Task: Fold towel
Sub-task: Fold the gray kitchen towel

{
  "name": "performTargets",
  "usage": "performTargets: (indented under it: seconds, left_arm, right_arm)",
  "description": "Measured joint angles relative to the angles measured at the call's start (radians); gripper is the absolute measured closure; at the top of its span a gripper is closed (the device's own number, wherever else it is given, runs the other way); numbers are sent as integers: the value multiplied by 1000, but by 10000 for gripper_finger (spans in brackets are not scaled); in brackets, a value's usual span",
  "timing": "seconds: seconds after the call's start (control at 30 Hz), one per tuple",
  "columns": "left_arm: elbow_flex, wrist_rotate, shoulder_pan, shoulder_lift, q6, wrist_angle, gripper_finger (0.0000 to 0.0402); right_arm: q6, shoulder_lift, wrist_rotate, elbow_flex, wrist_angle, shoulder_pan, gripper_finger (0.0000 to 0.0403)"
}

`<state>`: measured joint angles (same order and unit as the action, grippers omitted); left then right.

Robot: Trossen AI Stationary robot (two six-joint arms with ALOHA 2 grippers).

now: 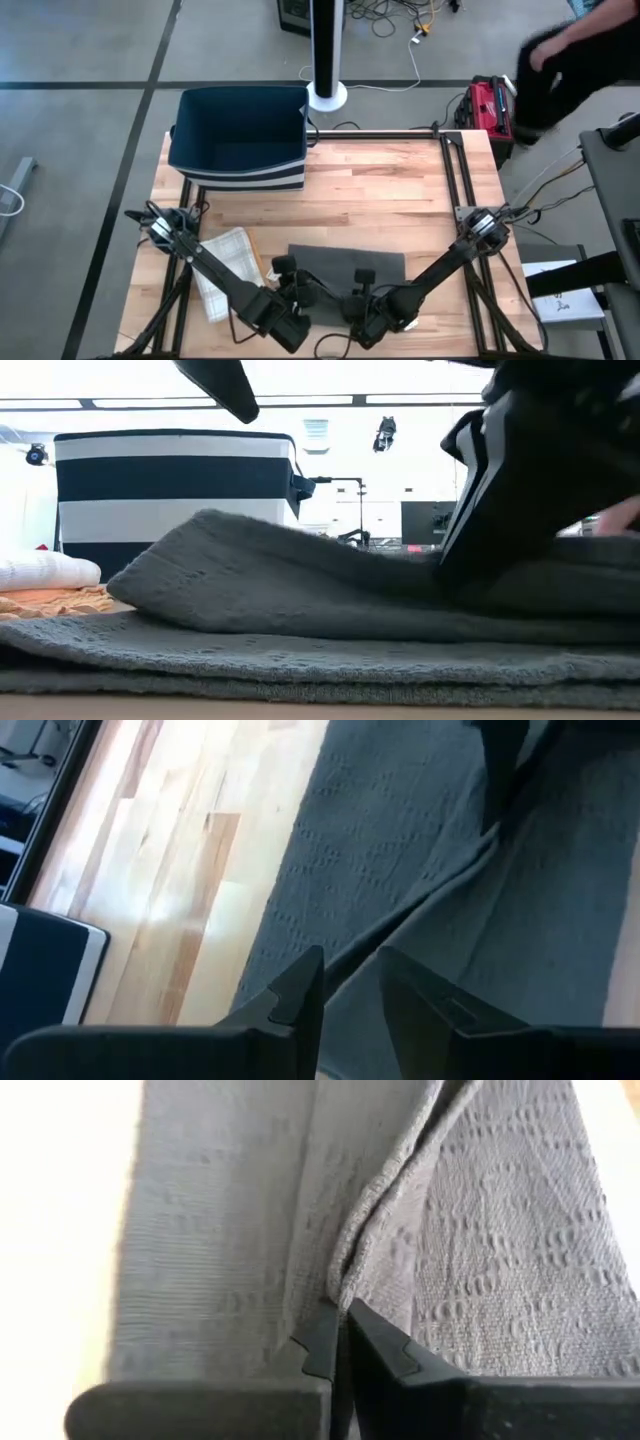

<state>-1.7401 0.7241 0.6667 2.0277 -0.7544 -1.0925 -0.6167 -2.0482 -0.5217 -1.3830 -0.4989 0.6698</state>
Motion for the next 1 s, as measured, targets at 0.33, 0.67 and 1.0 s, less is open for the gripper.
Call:
performTargets:
  seconds: [0.33,0.67,1.0]
  left_arm:
    - [0,8,20,0,1,-25,321]
    - [0,10,20,-1,1,-21,317]
    - [12,20,20,36,52,103,320]
  right_arm:
    - [42,31,90,0,2,26,394]
    - [56,31,159,0,10,35,394]
    - [113,31,207,0,87,39,331]
